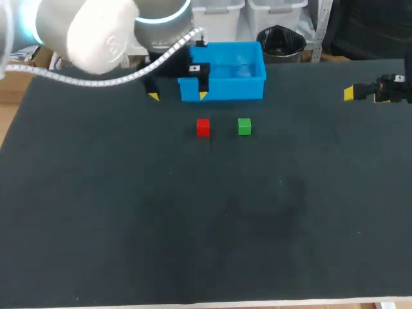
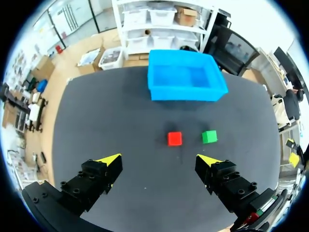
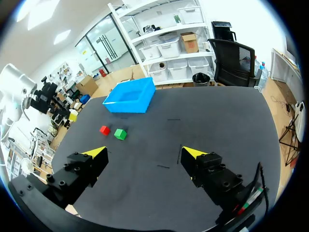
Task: Use the left arm to pick the red cube and place it into the blue plastic box first, then use the right arm to grasp the green cube and put it into the same blue plastic box after the first action is fully finished.
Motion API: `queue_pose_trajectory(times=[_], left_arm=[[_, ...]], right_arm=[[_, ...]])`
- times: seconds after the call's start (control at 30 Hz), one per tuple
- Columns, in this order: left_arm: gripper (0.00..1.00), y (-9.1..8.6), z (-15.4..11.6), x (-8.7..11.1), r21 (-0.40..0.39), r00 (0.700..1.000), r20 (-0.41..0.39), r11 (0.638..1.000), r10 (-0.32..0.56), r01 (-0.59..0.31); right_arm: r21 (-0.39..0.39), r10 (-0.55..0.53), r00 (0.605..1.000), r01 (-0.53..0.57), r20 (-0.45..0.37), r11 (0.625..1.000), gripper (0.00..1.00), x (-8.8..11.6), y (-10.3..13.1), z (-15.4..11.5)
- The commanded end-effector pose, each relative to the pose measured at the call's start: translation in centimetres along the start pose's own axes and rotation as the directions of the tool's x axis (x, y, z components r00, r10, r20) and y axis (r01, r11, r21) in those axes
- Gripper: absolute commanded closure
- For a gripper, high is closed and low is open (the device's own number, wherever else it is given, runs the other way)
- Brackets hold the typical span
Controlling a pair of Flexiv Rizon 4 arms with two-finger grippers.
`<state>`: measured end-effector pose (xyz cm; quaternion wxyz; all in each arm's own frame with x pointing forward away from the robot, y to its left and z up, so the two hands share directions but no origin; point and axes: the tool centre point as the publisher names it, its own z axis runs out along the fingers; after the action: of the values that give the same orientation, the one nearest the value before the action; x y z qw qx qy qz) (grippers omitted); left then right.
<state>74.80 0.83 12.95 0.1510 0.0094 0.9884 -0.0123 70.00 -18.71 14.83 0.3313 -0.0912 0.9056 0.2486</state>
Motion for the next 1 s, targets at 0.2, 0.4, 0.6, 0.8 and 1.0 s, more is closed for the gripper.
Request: queue_pose_trajectory(times=[0.2, 0.4, 0.6, 0.8, 1.0], left_arm=[[0.00, -1.9, 1.3, -1.1, -0.004, 0.998, -0.052, 0.999, -0.033, 0.032], [0.00, -2.0, 1.0, -1.3, 0.008, 0.997, -0.063, 0.999, -0.048, 0.049], [0.00, -2.0, 1.0, -1.3, 0.008, 0.997, -0.063, 0.999, -0.048, 0.049], [0.00, -2.0, 1.0, -1.3, 0.008, 0.997, -0.063, 0.999, -0.048, 0.049], [0.00, -1.7, 2.8, -1.0, 0.009, 0.994, -0.098, 0.998, -0.056, 0.057]], right_arm=[[0.003, 0.001, 1.000, -0.001, -0.001, 1.000, 0.00, 0.0, 0.1, 0.0], [0.003, 0.001, 1.000, -0.001, -0.001, 1.000, 0.00, 0.0, 0.1, 0.0], [0.003, 0.001, 1.000, -0.001, -0.001, 1.000, 0.00, 0.0, 0.1, 0.0], [0.003, 0.001, 1.000, -0.001, -0.001, 1.000, 0.00, 0.0, 0.1, 0.0], [0.003, 0.001, 1.000, -0.001, -0.001, 1.000, 0.00, 0.0, 0.1, 0.0]])
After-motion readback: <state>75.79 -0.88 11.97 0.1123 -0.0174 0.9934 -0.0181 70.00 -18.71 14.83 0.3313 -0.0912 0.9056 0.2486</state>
